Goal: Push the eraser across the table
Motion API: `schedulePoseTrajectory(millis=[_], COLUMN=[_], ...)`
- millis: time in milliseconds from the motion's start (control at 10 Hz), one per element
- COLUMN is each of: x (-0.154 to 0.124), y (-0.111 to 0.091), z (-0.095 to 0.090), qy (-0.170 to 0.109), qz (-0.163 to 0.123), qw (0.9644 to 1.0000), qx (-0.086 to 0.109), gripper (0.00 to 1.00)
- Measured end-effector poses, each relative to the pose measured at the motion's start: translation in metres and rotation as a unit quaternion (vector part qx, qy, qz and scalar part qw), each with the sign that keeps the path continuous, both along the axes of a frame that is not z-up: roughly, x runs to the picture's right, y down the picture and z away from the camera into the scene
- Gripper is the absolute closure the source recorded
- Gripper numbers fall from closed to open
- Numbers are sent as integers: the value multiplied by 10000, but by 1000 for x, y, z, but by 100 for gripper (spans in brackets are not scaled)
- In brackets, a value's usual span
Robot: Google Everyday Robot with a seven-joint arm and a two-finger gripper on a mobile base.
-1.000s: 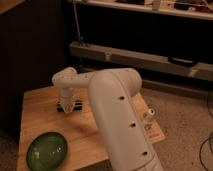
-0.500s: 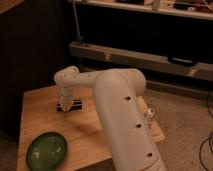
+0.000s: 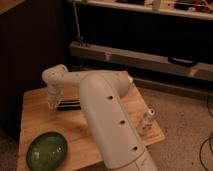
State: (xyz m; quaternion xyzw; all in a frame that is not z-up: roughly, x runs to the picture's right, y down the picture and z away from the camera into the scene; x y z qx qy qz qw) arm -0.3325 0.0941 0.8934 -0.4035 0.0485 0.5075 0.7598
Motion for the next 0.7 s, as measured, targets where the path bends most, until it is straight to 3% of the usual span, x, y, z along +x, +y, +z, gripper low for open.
schedulePoseTrajectory(millis=[700], x=[-4], y=[5], z=[21], qy=[159], qz=[11], qw=[9999], qx=[39], gripper=[99])
